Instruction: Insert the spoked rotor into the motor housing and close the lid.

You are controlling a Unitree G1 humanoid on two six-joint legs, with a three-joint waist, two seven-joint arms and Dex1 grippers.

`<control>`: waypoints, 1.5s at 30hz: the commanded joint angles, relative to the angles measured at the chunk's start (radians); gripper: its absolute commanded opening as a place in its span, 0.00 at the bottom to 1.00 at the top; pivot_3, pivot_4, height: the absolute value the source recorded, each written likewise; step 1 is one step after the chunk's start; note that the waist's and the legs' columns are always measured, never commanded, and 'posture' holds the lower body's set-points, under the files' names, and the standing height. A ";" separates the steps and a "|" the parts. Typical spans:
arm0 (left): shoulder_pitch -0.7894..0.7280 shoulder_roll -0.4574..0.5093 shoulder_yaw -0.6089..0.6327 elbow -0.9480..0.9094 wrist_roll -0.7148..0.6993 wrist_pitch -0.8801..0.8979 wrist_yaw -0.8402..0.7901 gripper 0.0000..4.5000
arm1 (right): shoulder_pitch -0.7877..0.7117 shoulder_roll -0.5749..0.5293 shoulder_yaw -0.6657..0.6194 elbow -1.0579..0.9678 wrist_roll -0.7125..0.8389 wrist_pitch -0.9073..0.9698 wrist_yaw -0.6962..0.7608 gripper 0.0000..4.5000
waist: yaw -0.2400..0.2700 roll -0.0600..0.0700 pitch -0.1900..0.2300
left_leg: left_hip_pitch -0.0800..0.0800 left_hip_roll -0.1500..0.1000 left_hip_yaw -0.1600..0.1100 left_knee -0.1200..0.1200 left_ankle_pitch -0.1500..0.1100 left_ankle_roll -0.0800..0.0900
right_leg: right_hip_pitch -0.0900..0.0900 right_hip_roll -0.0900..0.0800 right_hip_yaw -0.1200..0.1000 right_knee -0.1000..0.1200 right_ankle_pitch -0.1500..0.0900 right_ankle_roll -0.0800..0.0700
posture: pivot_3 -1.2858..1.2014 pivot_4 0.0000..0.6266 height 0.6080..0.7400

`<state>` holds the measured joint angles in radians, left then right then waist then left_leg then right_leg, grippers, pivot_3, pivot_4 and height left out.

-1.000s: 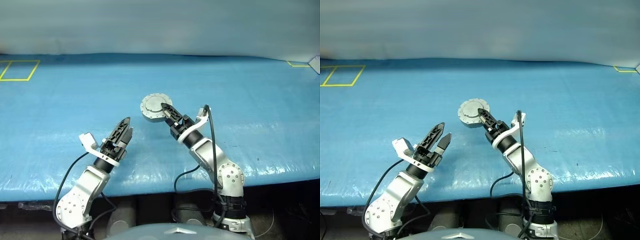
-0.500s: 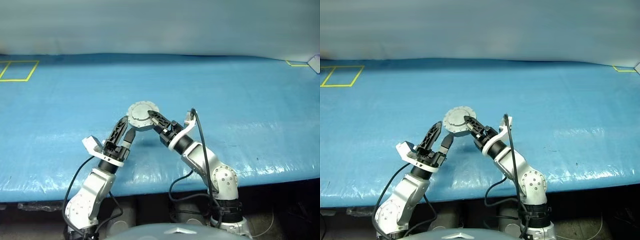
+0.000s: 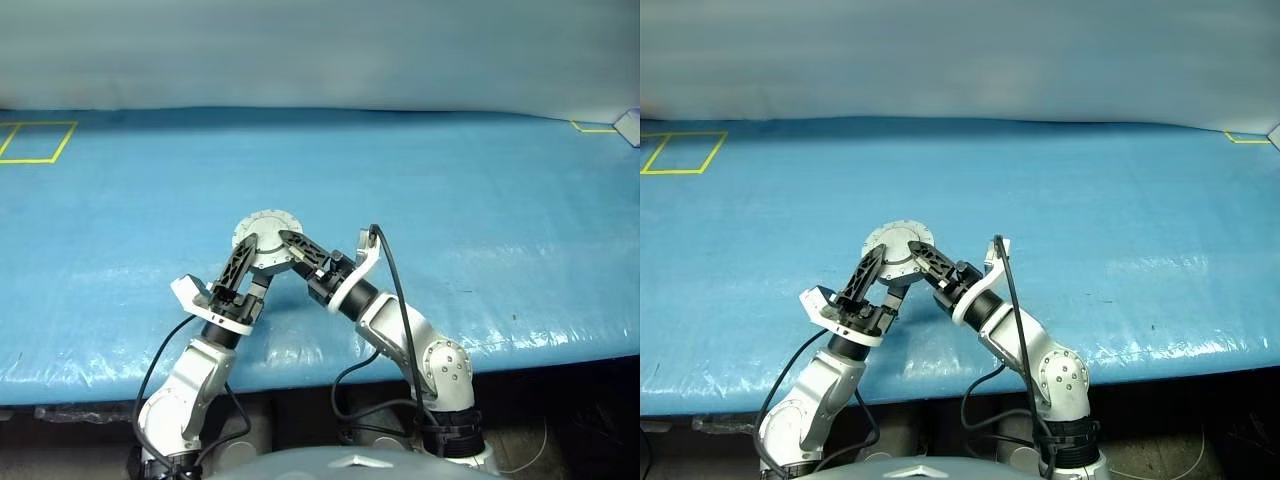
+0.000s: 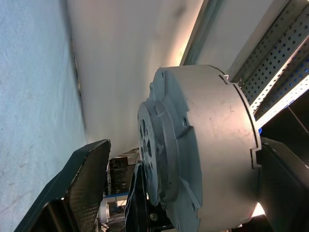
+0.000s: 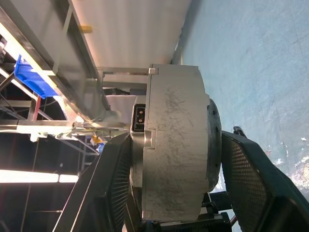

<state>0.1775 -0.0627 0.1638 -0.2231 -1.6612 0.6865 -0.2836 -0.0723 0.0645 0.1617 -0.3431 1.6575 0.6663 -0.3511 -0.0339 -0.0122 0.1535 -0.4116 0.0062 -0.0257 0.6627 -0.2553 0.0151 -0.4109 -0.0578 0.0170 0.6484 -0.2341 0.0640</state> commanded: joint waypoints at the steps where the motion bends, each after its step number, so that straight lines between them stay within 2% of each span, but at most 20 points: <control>1: -0.004 -0.040 -0.025 -0.014 -0.013 -0.005 0.021 0.79 | -0.018 0.016 0.033 -0.085 0.050 0.022 0.049 0.54 | 0.000 0.000 0.000 | 0.000 0.000 0.000 0.000 0.000 0.000 | 0.000 0.000 0.000 0.000 0.000 0.000 | 0.52 0.24 1.00; 3: -0.005 -0.038 -0.026 -0.015 -0.016 -0.010 0.030 0.65 | -0.017 0.015 0.032 -0.083 0.043 0.022 0.050 0.54 | 0.001 0.000 0.000 | 0.000 0.000 0.000 0.000 0.000 0.000 | 0.000 0.000 0.000 0.000 0.000 0.000 | 0.52 0.24 1.00; 5: -0.003 -0.037 -0.027 -0.019 -0.019 -0.014 0.038 0.58 | -0.015 0.008 0.031 -0.080 0.026 0.020 0.050 0.54 | 0.001 0.000 0.000 | 0.000 0.000 0.000 0.000 0.000 0.000 | 0.000 0.000 0.000 0.000 0.000 0.000 | 0.52 0.24 1.00; 9: 0.000 -0.032 -0.028 -0.025 -0.016 -0.021 0.059 0.56 | -0.017 -0.028 0.031 -0.087 -0.093 0.020 0.076 0.54 | 0.000 0.000 0.000 | 0.000 0.000 0.000 0.000 0.000 0.000 | 0.000 0.000 0.000 0.000 0.000 0.000 | 0.52 0.24 1.00; 12: 0.003 -0.025 -0.027 -0.028 -0.005 -0.028 0.076 0.54 | -0.046 -0.144 0.068 -0.105 -0.296 0.054 0.144 0.54 | 0.000 0.000 0.000 | 0.000 0.000 0.000 0.000 0.000 0.000 | 0.000 0.000 0.000 -0.001 0.000 0.000 | 0.52 0.24 1.00; 13: 0.003 -0.024 -0.026 -0.029 0.000 -0.032 0.083 0.54 | -0.055 -0.193 0.092 -0.115 -0.380 0.058 0.180 0.70 | 0.001 0.000 0.000 | 0.000 0.000 0.001 0.001 0.000 0.000 | 0.000 0.000 0.001 -0.001 0.000 0.000 | 0.52 0.24 1.00; 17: -0.007 -0.028 -0.003 -0.030 0.027 -0.070 0.097 0.54 | -0.032 -0.256 0.103 -0.119 -0.516 0.035 0.256 0.98 | 0.006 0.000 0.000 | 0.000 0.000 0.000 0.001 0.000 0.000 | 0.001 0.001 0.000 -0.001 0.000 0.000 | 0.52 0.24 1.00; 22: -0.113 -0.002 0.111 0.015 0.092 -0.199 0.147 0.54 | 0.040 -0.237 0.006 -0.085 -0.595 -0.013 0.263 1.00 | 0.013 -0.001 0.000 | 0.000 0.000 0.000 0.001 0.000 0.000 | 0.001 0.002 -0.001 -0.001 0.001 -0.001 | 0.52 0.24 1.00; 28: -0.303 0.079 0.243 0.168 0.211 -0.308 0.212 0.54 | 0.072 -0.257 0.016 -0.088 -0.763 -0.016 0.288 1.00 | 0.014 -0.001 0.000 | 0.000 0.000 0.001 0.002 0.000 0.000 | 0.002 0.002 0.000 -0.003 0.003 -0.002 | 0.52 0.24 1.00; 30: -0.384 0.110 0.277 0.255 0.269 -0.348 0.229 0.54 | 0.075 -0.266 0.041 -0.085 -0.849 -0.029 0.294 1.00 | 0.016 -0.002 0.000 | 0.000 0.000 0.001 0.002 0.001 0.000 | 0.002 0.003 0.000 -0.004 0.006 0.003 | 0.52 0.24 1.00; 34: -0.560 0.176 0.317 0.473 0.362 -0.371 0.237 0.54 | 0.073 -0.267 0.093 -0.089 -0.997 -0.077 0.329 1.00 | 0.023 -0.003 -0.001 | -0.001 0.000 0.001 0.002 0.001 -0.001 | 0.002 0.003 -0.002 -0.004 0.006 0.003 | 0.52 0.24 1.00; 40: -0.790 0.200 0.326 0.764 0.465 -0.330 0.179 0.54 | 0.075 -0.231 0.099 -0.084 -1.074 -0.082 0.375 1.00 | 0.024 -0.005 -0.001 | -0.002 -0.001 0.001 0.003 0.001 -0.001 | 0.002 0.002 -0.002 -0.005 0.007 0.004 | 0.52 0.24 1.00; 45: -0.910 0.207 0.339 0.969 0.572 -0.342 0.134 0.54 | 0.083 -0.205 0.095 -0.085 -1.114 -0.073 0.395 1.00 | 0.011 -0.006 -0.001 | -0.002 -0.001 0.000 0.002 0.001 -0.002 | 0.001 0.002 -0.002 -0.005 0.007 0.004 | 0.52 0.24 1.00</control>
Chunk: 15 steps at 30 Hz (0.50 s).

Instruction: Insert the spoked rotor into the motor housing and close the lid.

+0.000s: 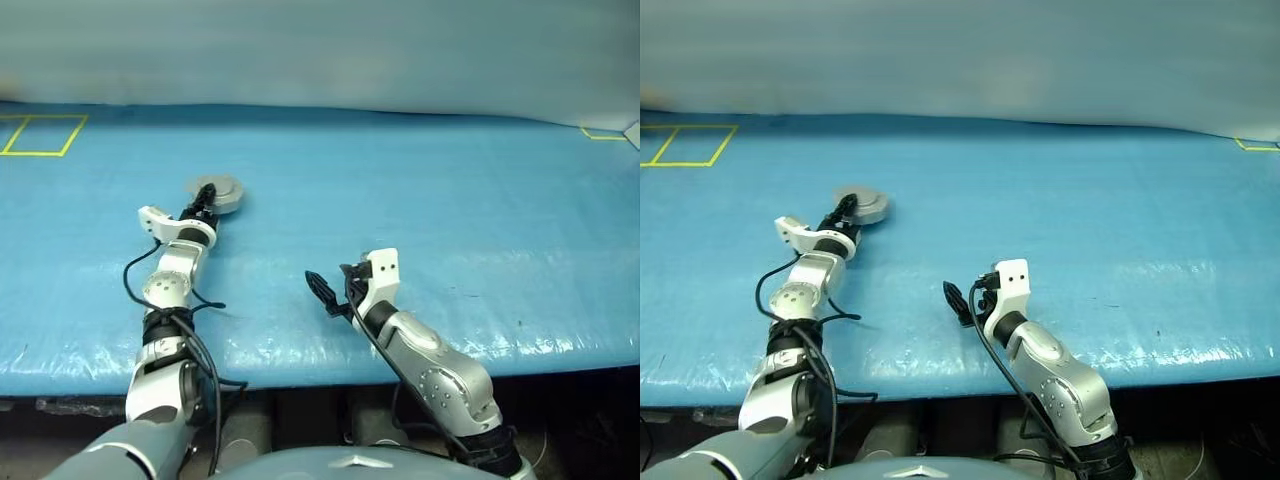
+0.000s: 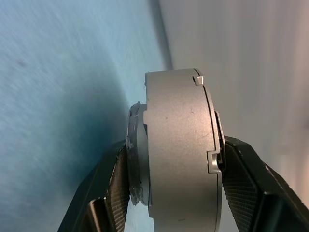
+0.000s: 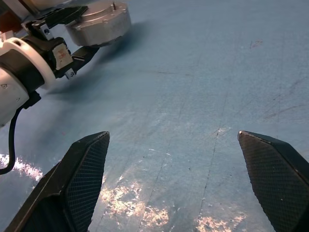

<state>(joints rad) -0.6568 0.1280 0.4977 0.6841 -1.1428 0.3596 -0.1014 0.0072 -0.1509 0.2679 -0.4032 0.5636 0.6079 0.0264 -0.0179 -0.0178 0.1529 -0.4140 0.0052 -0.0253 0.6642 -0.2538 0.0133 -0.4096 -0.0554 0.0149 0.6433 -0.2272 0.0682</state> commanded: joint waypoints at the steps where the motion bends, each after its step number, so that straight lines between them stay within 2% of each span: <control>1: -0.094 0.020 0.009 0.103 0.077 -0.023 -0.045 0.54 | 0.005 0.014 -0.011 -0.025 -0.027 -0.013 0.021 1.00 | -0.007 0.000 0.000 | 0.000 0.000 0.000 0.000 0.000 0.000 | 0.000 0.000 0.000 0.000 0.000 0.000 | 0.52 0.24 1.00; 2: -0.109 0.023 0.018 0.140 0.095 -0.028 -0.040 0.54 | 0.007 0.016 -0.010 -0.026 -0.035 -0.012 0.024 1.00 | -0.009 0.000 0.000 | 0.000 0.000 0.000 -0.001 0.000 0.000 | 0.000 0.000 0.000 0.000 0.000 0.000 | 0.52 0.24 1.00; 4: -0.119 0.028 0.029 0.172 0.122 -0.022 -0.035 0.70 | 0.015 0.022 -0.015 -0.032 -0.045 -0.009 0.026 1.00 | -0.010 0.000 0.000 | 0.001 0.000 0.000 -0.001 0.000 0.000 | 0.000 0.000 0.000 0.001 0.000 0.000 | 0.52 0.24 1.00; 6: -0.104 0.026 0.034 0.154 0.137 -0.001 -0.035 0.80 | 0.026 0.030 -0.022 -0.039 -0.052 -0.006 0.027 1.00 | -0.012 0.000 0.000 | 0.001 0.001 0.000 -0.001 0.000 -0.001 | 0.000 0.000 0.000 0.001 0.000 0.000 | 0.52 0.24 1.00; 8: -0.043 0.010 0.051 0.073 0.126 0.040 0.000 0.95 | 0.039 0.039 -0.028 -0.046 -0.058 -0.002 0.025 1.00 | -0.014 0.000 -0.001 | 0.002 0.001 -0.001 -0.001 0.000 -0.001 | 0.000 0.000 0.000 0.002 0.000 0.000 | 0.52 0.24 1.00; 9: -0.005 0.003 0.053 0.019 0.122 0.069 0.022 0.99 | 0.044 0.042 -0.029 -0.048 -0.063 0.000 0.024 1.00 | -0.017 0.000 -0.001 | 0.003 0.001 -0.001 -0.001 0.000 -0.001 | 0.001 0.000 0.001 0.002 0.000 0.000 | 0.52 0.24 1.00; 15: 0.329 -0.024 0.010 -0.420 0.019 0.392 0.148 0.99 | 0.068 0.061 -0.040 -0.062 -0.070 0.010 0.030 1.00 | -0.027 0.003 -0.005 | 0.008 0.003 0.001 -0.003 0.000 -0.001 | 0.002 -0.001 0.005 0.004 0.000 0.000 | 0.52 0.24 1.00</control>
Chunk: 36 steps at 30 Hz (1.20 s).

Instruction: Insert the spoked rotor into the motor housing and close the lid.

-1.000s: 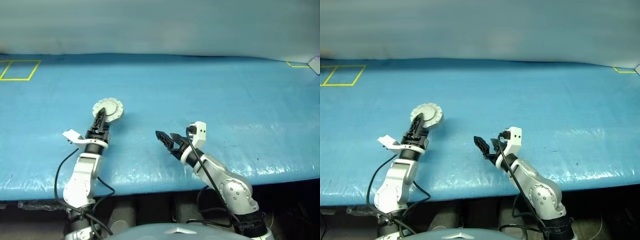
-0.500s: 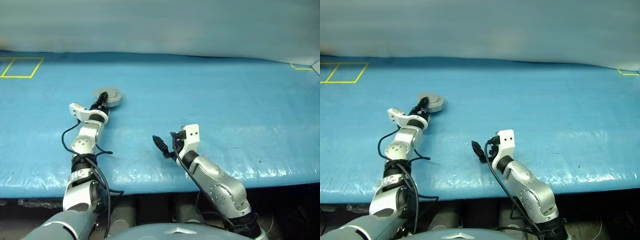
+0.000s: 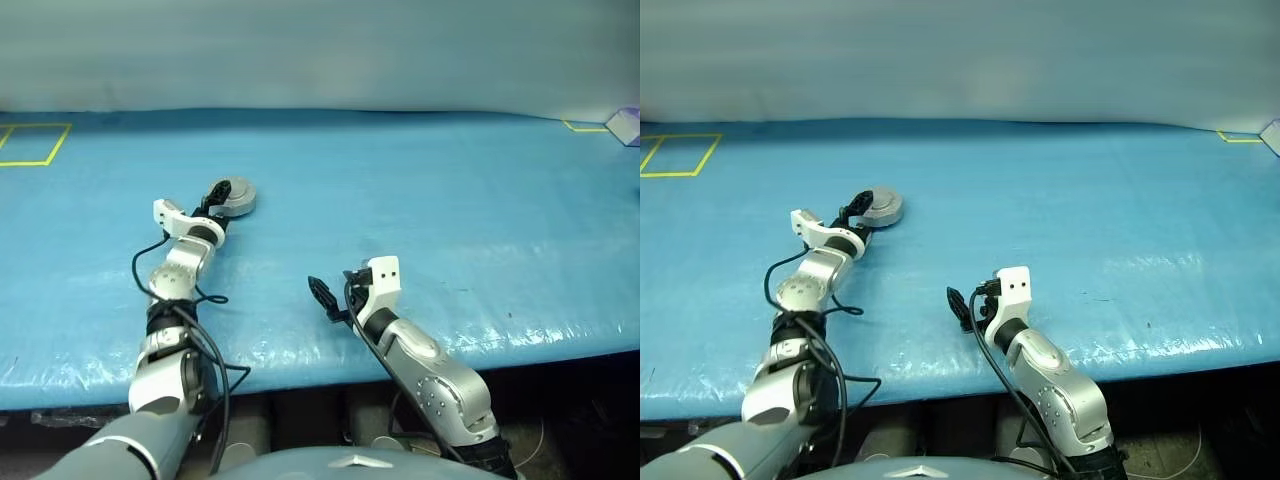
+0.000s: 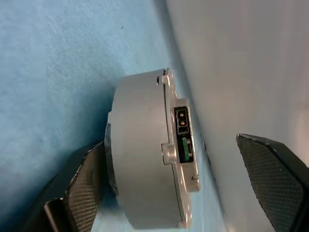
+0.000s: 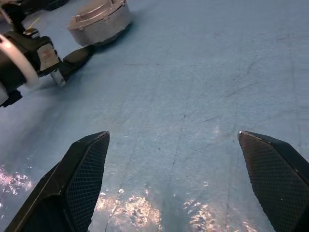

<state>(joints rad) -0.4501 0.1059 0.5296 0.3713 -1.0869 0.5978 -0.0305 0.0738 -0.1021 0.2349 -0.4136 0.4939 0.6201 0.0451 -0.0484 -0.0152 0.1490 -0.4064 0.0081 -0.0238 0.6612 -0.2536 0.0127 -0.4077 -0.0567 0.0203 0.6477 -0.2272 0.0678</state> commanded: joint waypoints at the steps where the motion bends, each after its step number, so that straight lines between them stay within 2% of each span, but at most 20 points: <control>1: 0.184 0.015 -0.036 -0.171 -0.061 0.221 0.082 0.99 | 0.000 0.015 -0.010 -0.048 0.004 -0.001 0.018 1.00 | 0.006 0.002 -0.001 | 0.002 0.000 0.000 0.000 0.000 0.000 | 0.001 0.000 0.000 0.001 0.000 0.000 | 0.52 0.24 1.00; 4: 0.334 0.052 -0.052 -0.346 -0.106 0.308 0.080 0.99 | -0.007 0.018 -0.023 -0.038 0.017 0.007 0.038 1.00 | 0.010 0.004 -0.003 | 0.014 0.001 0.001 -0.002 -0.001 0.001 | 0.012 0.000 0.000 -0.001 -0.002 -0.002 | 0.52 0.24 1.00; 6: 0.419 0.087 -0.091 -0.468 -0.075 0.305 0.028 0.99 | -0.015 0.000 -0.020 -0.030 -0.003 0.001 0.061 1.00 | 0.012 0.004 -0.003 | 0.016 0.002 0.000 -0.001 -0.001 0.001 | 0.014 -0.001 -0.001 -0.002 -0.005 -0.008 | 0.52 0.24 1.00; 10: 0.592 0.238 -0.347 -0.693 0.320 0.058 -0.126 0.99 | -0.030 -0.072 0.023 0.002 -0.117 -0.115 0.133 1.00 | 0.013 0.004 -0.003 | 0.022 0.001 0.003 -0.001 -0.001 0.000 | 0.015 -0.002 0.000 -0.004 -0.005 -0.008 | 0.52 0.24 1.00; 13: 0.664 0.230 -0.443 -0.700 0.569 -0.230 -0.159 0.99 | -0.034 -0.156 0.092 0.071 -0.281 -0.268 0.179 1.00 | 0.021 0.004 -0.003 | 0.023 0.002 0.006 -0.004 -0.001 0.000 | 0.014 -0.005 0.002 -0.004 -0.005 -0.008 | 0.52 0.24 1.00; 16: 0.703 0.192 -0.488 -0.661 0.742 -0.442 -0.155 0.99 | -0.025 -0.205 0.122 0.134 -0.363 -0.372 0.222 1.00 | 0.028 0.002 -0.003 | 0.021 0.002 0.008 -0.006 -0.001 0.001 | 0.011 -0.005 0.002 -0.005 -0.005 -0.009 | 0.52 0.24 1.00; 19: 0.718 0.195 -0.530 -0.610 0.886 -0.571 -0.152 0.99 | -0.007 -0.219 0.122 0.174 -0.409 -0.462 0.243 1.00 | 0.038 0.002 -0.003 | 0.011 0.000 0.008 -0.006 0.000 0.000 | 0.006 -0.003 0.002 -0.005 -0.004 -0.011 | 0.52 0.24 1.00; 22: 0.719 0.203 -0.554 -0.560 0.993 -0.685 -0.152 0.99 | 0.016 -0.188 0.086 0.192 -0.392 -0.486 0.243 1.00 | 0.040 0.002 -0.003 | 0.009 0.000 0.007 -0.006 0.000 0.001 | 0.005 -0.002 0.000 -0.005 -0.004 -0.011 | 0.52 0.24 1.00; 31: 0.719 0.151 -0.544 -0.502 0.999 -0.804 -0.186 0.99 | 0.048 -0.044 -0.027 0.202 -0.332 -0.477 0.184 1.00 | 0.037 0.002 -0.002 | 0.010 0.004 0.008 -0.004 -0.001 0.002 | 0.006 -0.003 0.000 -0.005 -0.004 -0.009 | 0.52 0.24 1.00; 36: 0.720 0.136 -0.548 -0.505 0.967 -0.799 -0.229 0.99 | 0.062 -0.031 -0.015 0.198 -0.354 -0.484 0.206 1.00 | 0.037 0.002 -0.002 | 0.009 0.004 0.008 -0.004 -0.001 0.002 | 0.006 -0.003 0.000 -0.005 -0.004 -0.010 | 0.52 0.24 1.00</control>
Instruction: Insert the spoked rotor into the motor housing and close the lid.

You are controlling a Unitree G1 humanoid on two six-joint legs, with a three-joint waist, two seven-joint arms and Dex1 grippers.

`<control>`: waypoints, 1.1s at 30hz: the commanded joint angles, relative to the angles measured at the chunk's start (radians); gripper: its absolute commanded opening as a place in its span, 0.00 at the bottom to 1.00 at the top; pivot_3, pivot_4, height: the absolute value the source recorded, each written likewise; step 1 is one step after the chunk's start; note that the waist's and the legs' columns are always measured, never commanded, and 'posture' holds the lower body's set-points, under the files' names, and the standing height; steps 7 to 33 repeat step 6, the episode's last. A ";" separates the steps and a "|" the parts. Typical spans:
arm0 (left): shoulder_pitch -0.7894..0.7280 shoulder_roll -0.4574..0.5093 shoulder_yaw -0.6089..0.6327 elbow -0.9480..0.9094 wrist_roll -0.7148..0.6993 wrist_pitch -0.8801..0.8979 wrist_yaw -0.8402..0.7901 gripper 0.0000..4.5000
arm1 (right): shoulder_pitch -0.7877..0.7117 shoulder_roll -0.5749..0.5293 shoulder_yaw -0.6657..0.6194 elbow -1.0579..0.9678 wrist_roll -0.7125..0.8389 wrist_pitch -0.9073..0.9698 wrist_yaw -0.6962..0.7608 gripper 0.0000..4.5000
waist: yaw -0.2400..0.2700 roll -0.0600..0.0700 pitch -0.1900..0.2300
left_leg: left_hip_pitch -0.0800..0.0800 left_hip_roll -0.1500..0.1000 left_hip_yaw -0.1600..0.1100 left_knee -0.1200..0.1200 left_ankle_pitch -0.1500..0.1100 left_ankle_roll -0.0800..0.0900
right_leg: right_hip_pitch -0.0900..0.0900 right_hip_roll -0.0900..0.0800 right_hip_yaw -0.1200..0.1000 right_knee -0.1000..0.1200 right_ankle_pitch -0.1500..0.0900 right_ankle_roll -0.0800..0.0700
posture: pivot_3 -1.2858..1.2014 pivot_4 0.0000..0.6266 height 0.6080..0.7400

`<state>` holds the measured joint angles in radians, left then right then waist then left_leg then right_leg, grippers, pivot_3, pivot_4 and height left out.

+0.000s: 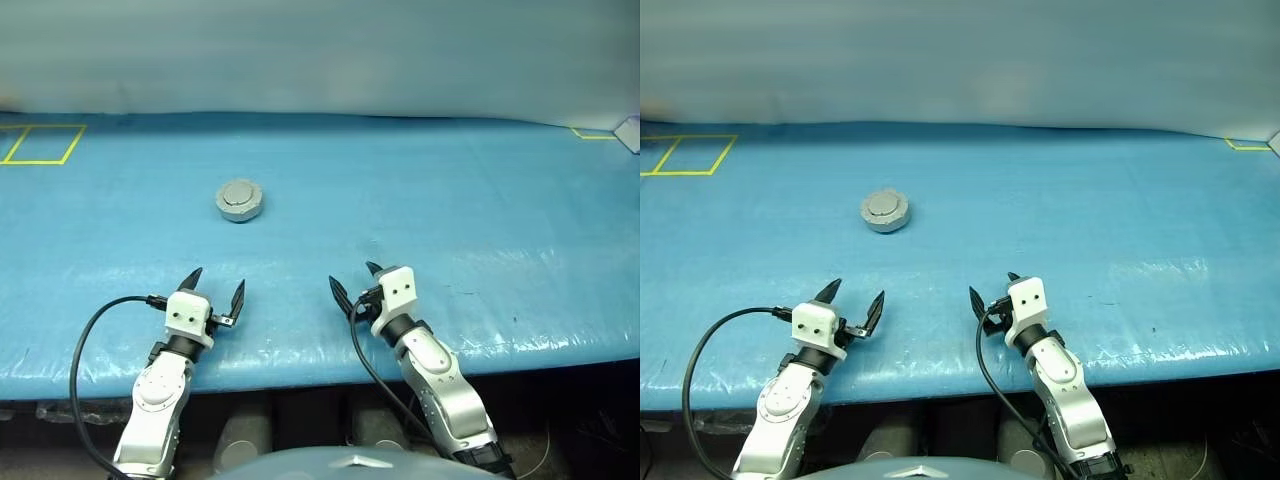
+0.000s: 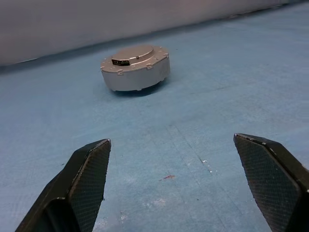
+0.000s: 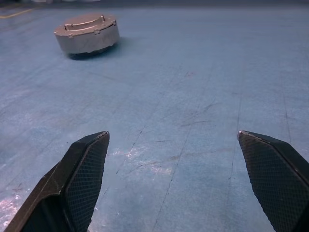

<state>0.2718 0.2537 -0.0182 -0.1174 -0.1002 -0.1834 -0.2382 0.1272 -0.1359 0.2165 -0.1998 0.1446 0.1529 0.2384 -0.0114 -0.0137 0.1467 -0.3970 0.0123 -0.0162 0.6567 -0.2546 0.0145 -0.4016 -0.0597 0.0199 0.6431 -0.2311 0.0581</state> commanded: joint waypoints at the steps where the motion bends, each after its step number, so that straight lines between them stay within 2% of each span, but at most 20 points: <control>1: -0.003 -0.013 0.001 -0.017 -0.024 -0.017 -0.028 0.99 | 0.014 0.003 0.007 -0.017 -0.008 -0.018 0.016 1.00 | 0.000 0.000 0.000 | 0.000 0.000 0.000 0.000 0.000 0.000 | 0.000 0.000 0.000 0.000 0.000 0.000 | 0.52 0.24 1.00; 33: -0.005 -0.025 0.014 -0.022 -0.051 0.003 -0.052 0.99 | 0.030 -0.001 0.015 -0.021 -0.023 -0.014 0.028 1.00 | 0.000 0.000 0.000 | 0.001 -0.001 0.000 0.000 0.000 0.000 | 0.001 0.000 0.000 0.000 0.000 0.000 | 0.52 0.24 1.00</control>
